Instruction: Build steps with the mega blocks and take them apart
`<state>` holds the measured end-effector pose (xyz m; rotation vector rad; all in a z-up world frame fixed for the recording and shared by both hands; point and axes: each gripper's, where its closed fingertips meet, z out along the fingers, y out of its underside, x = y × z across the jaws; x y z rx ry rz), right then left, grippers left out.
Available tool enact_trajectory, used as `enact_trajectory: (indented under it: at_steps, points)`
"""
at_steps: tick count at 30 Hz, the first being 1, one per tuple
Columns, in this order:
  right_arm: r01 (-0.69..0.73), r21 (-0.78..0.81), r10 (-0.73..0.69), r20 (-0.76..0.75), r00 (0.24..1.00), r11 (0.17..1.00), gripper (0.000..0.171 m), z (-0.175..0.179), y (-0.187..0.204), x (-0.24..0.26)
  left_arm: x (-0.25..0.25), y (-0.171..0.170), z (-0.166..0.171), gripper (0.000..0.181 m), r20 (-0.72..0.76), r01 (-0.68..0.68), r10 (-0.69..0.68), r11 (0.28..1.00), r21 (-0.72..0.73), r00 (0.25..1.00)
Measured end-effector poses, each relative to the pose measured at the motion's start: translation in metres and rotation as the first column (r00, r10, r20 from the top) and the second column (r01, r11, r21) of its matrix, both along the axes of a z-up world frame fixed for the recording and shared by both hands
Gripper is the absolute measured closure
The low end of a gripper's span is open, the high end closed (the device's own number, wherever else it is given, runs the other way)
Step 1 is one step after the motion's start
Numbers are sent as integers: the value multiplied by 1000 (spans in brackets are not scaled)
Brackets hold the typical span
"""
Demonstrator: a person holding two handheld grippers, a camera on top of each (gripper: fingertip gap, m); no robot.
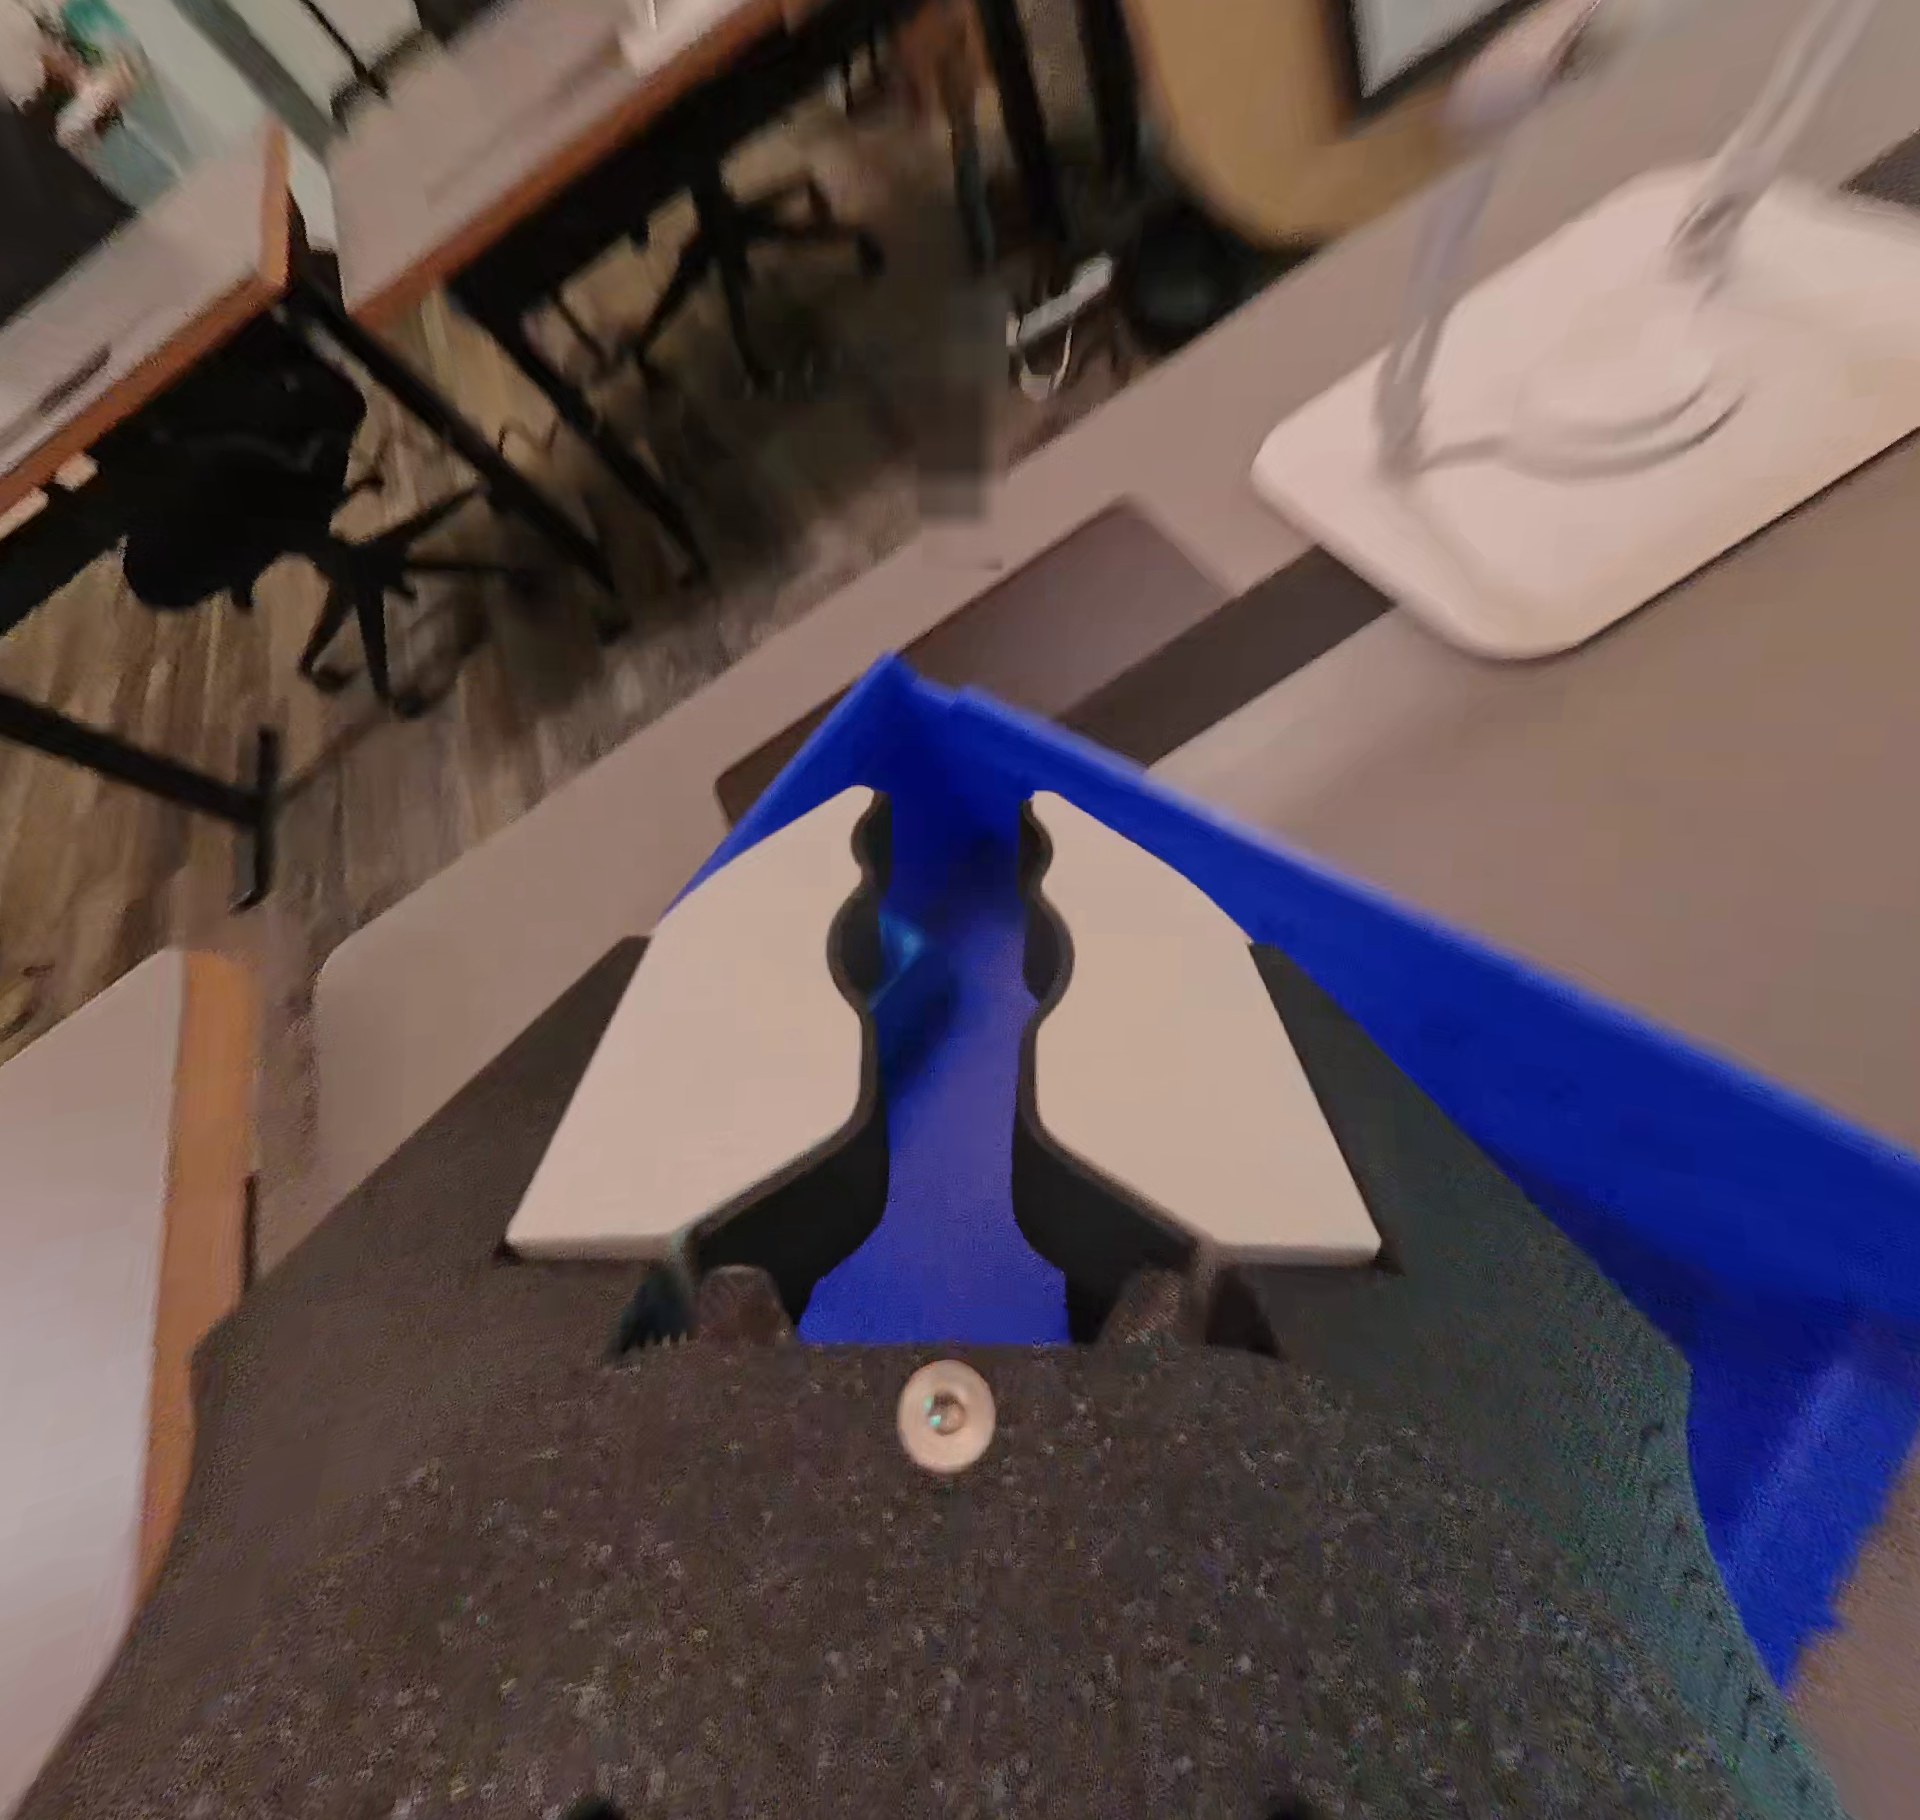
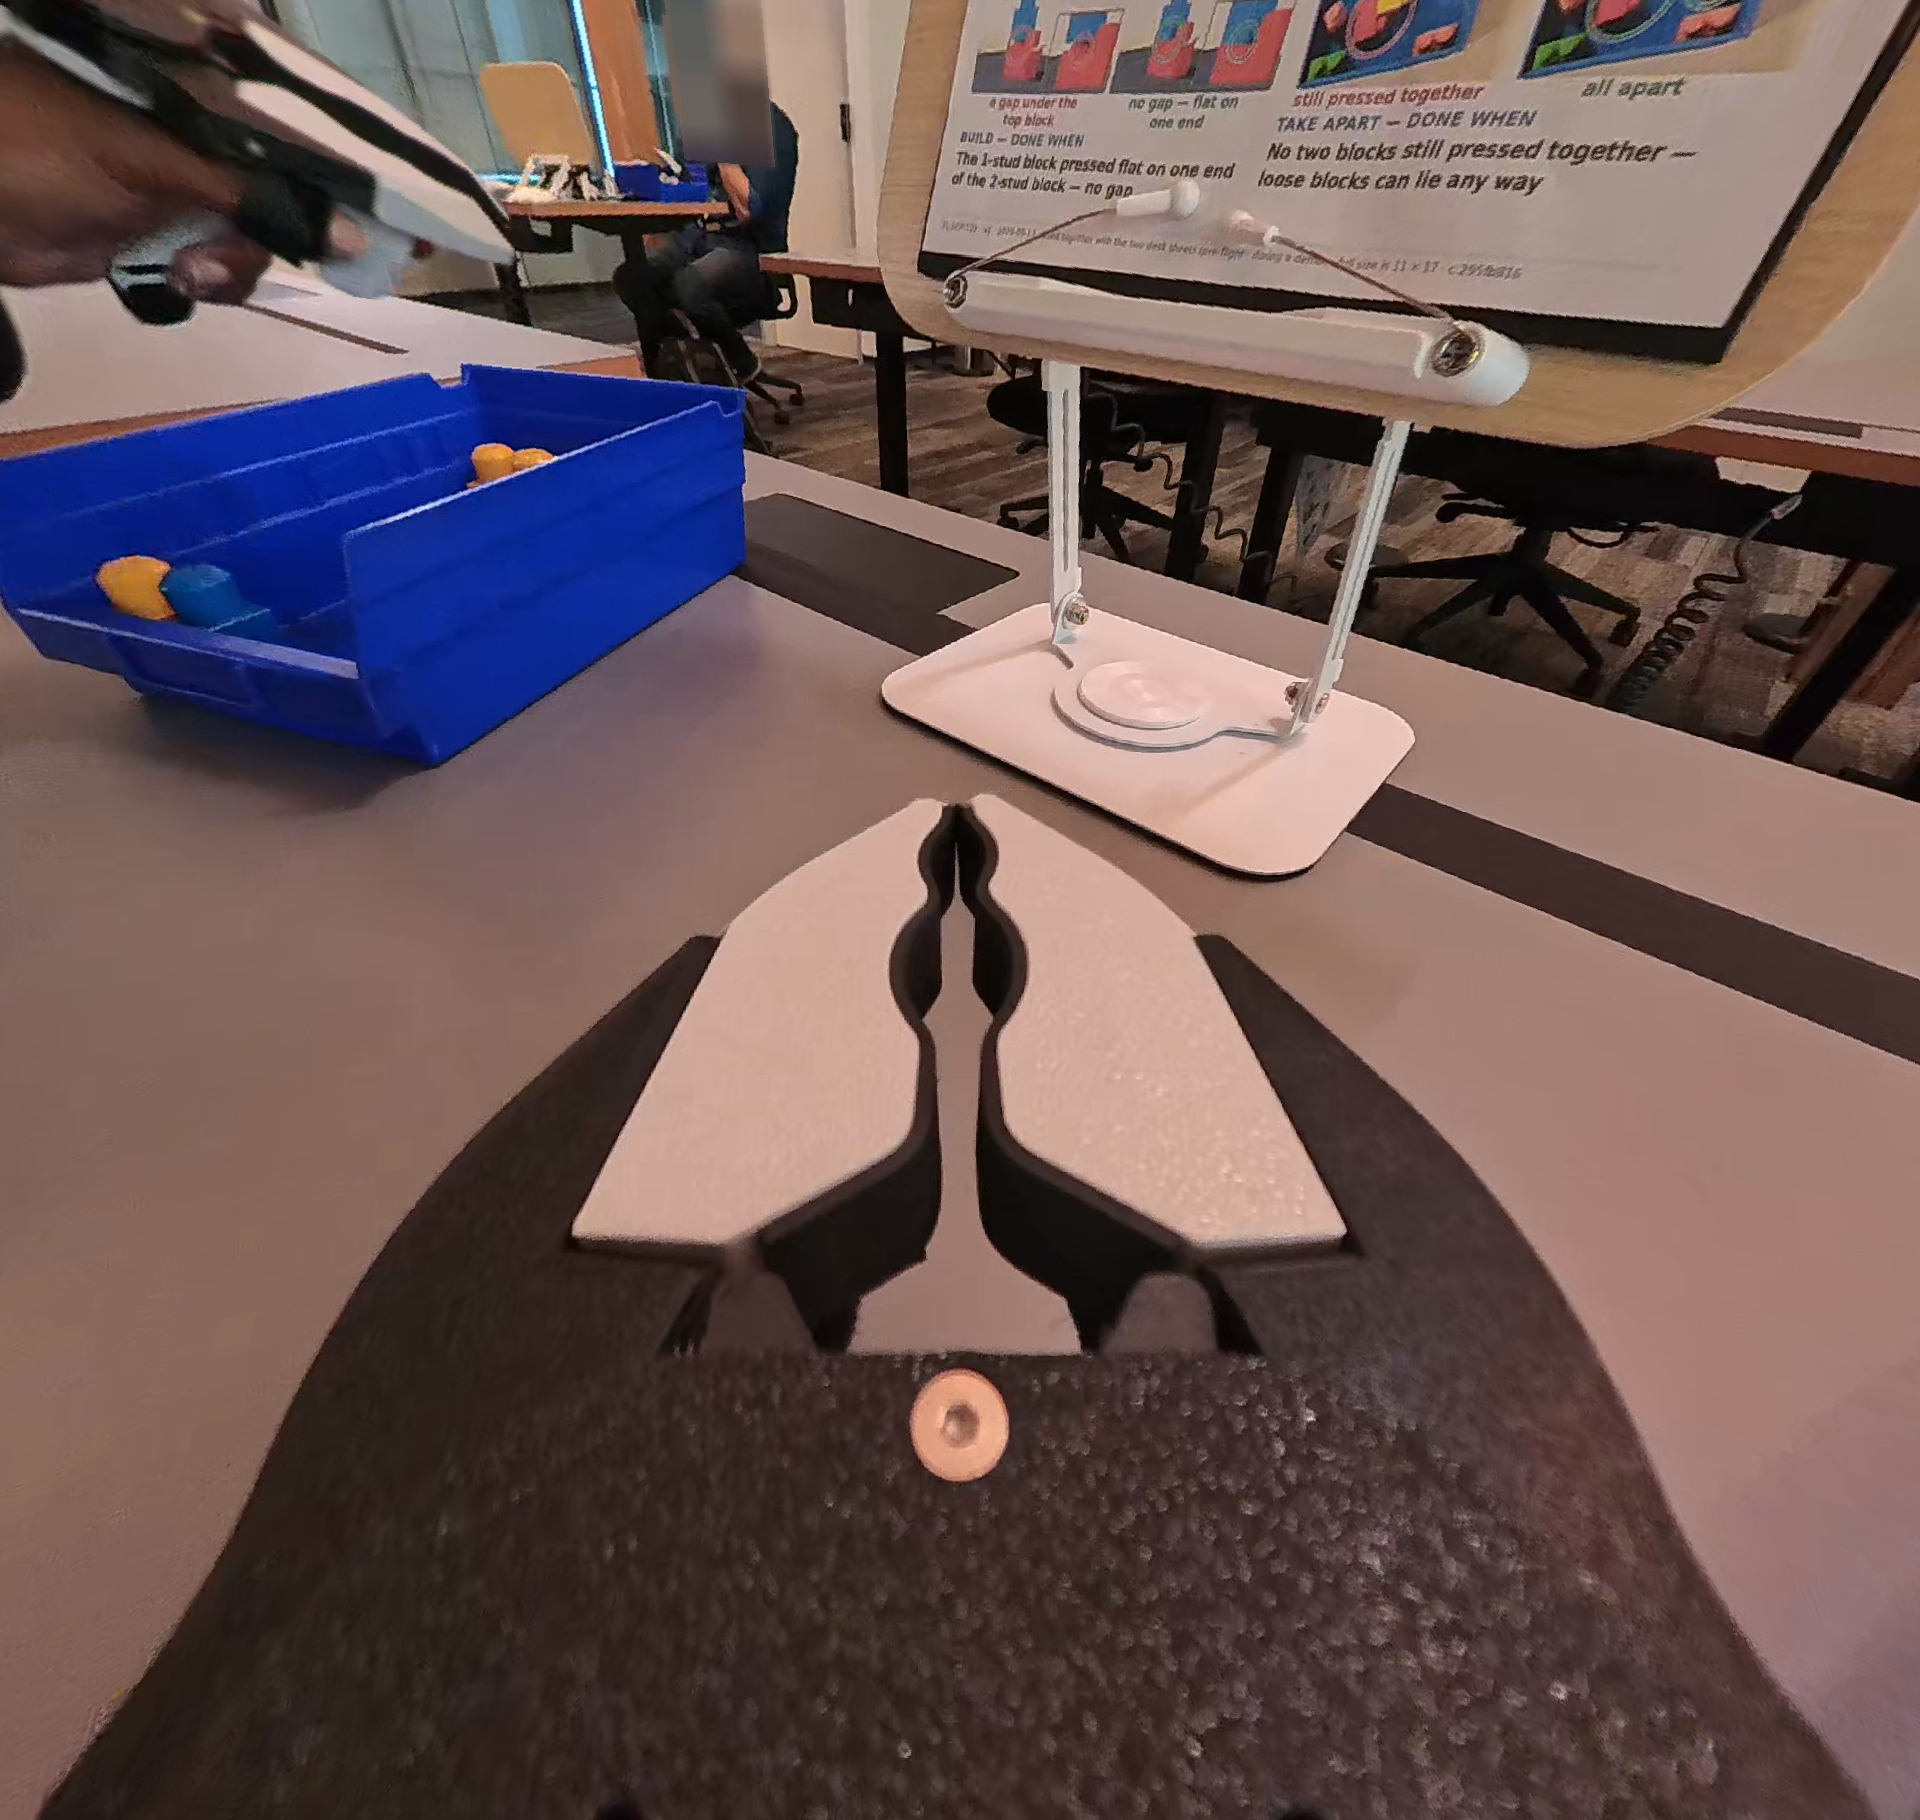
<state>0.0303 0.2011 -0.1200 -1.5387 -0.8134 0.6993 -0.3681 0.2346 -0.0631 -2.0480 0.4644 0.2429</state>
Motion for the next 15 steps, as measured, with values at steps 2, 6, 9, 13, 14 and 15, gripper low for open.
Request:
enact_trajectory:
  at_steps: [2, 6, 9, 13, 14, 15]
  points:
    - [-12, -5, 12, 9, 1000, 1000, 171, -3, -1, -2, -20, 7, -24, 155, -60, -22, 16, 994, -112, 998]
    - [-30, -12, 30, 27, 999, 999, 171, -8, -3, -5, -47, 20, -70, 148, -107, -99, 71, 955, -281, 992]
    - [-43, -14, 44, 40, 998, 999, 171, -10, -5, -7, -56, 28, -97, 144, -132, -150, 111, 927, -342, 985]
    - [-60, -20, 60, 46, 997, 998, 171, -12, -8, -10, -68, 37, -119, 139, -148, -214, 170, 901, -377, 974]
    - [-63, -23, 64, 45, 997, 998, 171, -12, -8, -10, -69, 40, -122, 138, -139, -221, 181, 899, -377, 974]
    - [-67, -27, 68, 44, 997, 997, 171, -12, -9, -11, -71, 42, -124, 138, -146, -233, 191, 898, -374, 971]
